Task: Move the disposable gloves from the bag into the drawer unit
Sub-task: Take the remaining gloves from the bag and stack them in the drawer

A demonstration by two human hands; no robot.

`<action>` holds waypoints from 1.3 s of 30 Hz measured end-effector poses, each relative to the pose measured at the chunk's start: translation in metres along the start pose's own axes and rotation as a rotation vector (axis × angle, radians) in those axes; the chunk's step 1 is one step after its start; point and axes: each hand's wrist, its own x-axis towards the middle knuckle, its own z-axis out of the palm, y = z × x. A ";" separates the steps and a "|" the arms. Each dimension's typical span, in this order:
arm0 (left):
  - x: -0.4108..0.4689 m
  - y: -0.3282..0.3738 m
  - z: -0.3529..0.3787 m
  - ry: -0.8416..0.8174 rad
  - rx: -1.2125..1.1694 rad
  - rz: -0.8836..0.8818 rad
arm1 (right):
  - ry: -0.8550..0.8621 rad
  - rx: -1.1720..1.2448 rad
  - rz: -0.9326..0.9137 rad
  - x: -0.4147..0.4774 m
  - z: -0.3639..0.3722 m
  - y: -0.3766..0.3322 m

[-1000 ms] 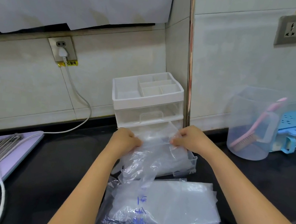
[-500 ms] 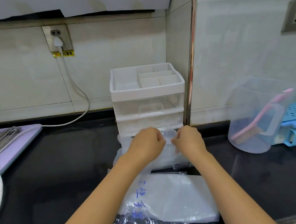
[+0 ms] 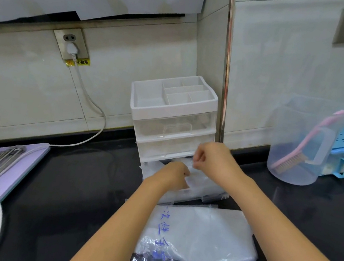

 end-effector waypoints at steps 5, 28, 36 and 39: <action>-0.002 0.002 -0.003 -0.025 -0.047 0.079 | -0.352 -0.179 -0.025 0.003 0.019 -0.003; -0.002 -0.017 -0.031 -0.053 0.084 -0.043 | -0.426 -0.345 -0.049 0.029 0.033 0.018; 0.003 -0.012 -0.006 -0.043 0.156 -0.019 | -0.414 -0.210 -0.096 0.035 0.043 0.025; 0.006 -0.013 -0.008 -0.175 0.265 -0.067 | -0.466 -0.207 -0.093 0.038 0.045 0.030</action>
